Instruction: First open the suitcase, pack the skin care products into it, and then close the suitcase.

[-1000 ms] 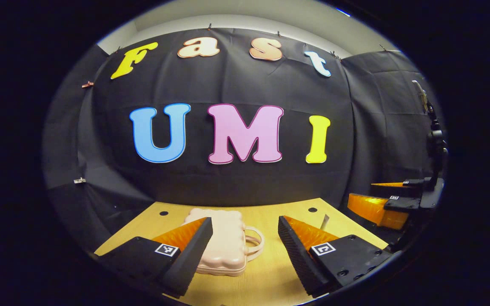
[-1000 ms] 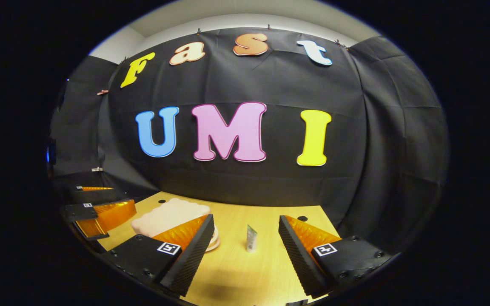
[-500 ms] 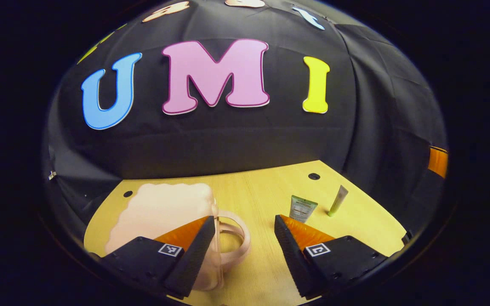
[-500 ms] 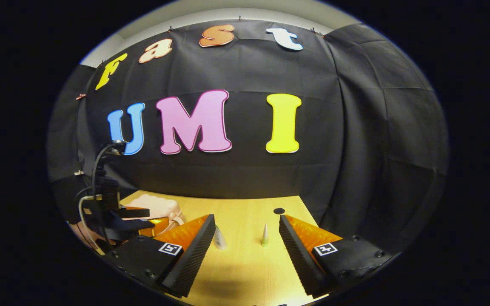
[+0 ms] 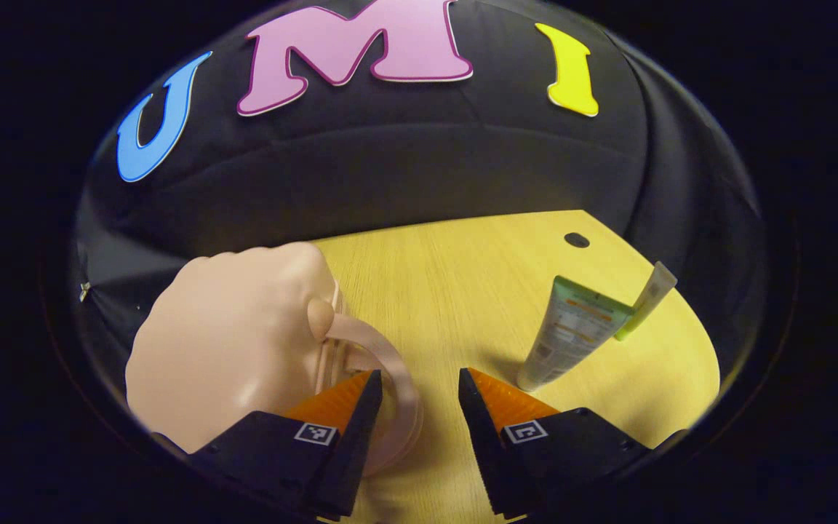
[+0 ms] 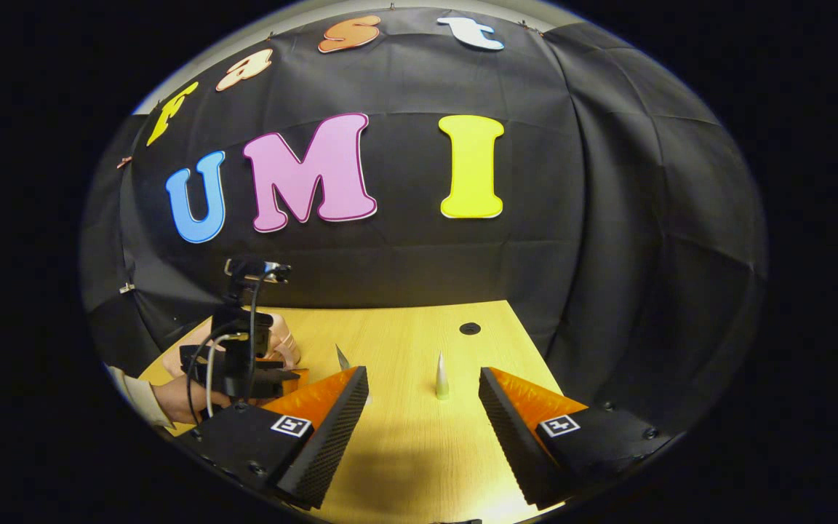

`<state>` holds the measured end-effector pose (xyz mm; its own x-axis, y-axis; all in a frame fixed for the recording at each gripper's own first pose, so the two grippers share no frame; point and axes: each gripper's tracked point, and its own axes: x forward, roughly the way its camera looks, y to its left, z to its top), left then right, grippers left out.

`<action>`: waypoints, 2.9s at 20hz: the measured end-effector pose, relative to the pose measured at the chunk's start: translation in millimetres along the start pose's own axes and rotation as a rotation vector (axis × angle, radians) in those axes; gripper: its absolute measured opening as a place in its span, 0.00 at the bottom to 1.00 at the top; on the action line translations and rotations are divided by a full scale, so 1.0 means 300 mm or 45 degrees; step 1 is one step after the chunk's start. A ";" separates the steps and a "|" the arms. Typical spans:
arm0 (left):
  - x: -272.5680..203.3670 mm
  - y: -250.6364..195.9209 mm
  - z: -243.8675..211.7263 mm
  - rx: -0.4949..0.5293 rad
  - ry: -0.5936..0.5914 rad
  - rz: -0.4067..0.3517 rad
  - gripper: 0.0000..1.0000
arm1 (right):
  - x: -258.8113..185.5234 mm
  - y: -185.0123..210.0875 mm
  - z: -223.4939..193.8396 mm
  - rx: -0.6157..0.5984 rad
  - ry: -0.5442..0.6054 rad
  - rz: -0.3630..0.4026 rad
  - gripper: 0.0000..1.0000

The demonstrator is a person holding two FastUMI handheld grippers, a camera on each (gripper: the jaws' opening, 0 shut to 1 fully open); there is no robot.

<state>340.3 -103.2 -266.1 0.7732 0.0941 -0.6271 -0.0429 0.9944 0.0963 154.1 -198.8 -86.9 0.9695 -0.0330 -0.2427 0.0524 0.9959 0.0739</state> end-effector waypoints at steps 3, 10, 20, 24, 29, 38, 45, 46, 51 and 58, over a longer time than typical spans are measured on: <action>0.060 0.028 -0.036 0.019 0.068 0.070 0.66 | 0.013 0.008 -0.013 -0.001 0.020 0.022 0.98; 0.017 0.026 0.025 -0.004 0.049 0.002 0.14 | 0.028 0.033 -0.011 -0.009 0.038 0.096 0.97; -0.452 0.545 0.502 -0.132 -0.265 0.021 0.10 | 0.022 0.138 0.050 -0.033 0.001 0.147 0.96; -0.534 0.993 0.521 -0.069 -0.337 0.165 0.10 | -0.009 0.202 0.088 -0.077 -0.038 0.084 0.96; -0.481 1.524 0.401 -0.031 -0.321 0.331 0.10 | -0.057 0.264 0.090 -0.069 -0.040 -0.073 0.96; -0.047 1.957 -0.014 -0.355 -0.170 0.149 0.09 | -0.100 0.395 -0.011 -0.115 -0.030 -0.261 0.97; -0.044 2.081 -0.106 -0.350 -0.143 0.395 0.25 | -0.106 0.362 -0.024 -0.102 -0.042 -0.302 0.97; -0.091 2.085 -0.071 -0.344 -0.188 0.396 0.39 | -0.105 0.344 -0.009 -0.107 -0.055 -0.305 0.97; -0.379 1.881 0.153 -0.203 -0.456 0.430 0.99 | -0.069 0.243 0.026 -0.094 -0.056 -0.299 0.97; -0.667 1.145 0.317 -0.224 -0.660 0.186 0.98 | 0.005 0.125 0.054 -0.058 -0.052 -0.238 0.97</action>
<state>231.0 215.1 -34.2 0.9591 0.2398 -0.1507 -0.2432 0.9700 -0.0046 161.4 -162.8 -68.9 0.9529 -0.2202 -0.2085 0.2225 0.9749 -0.0130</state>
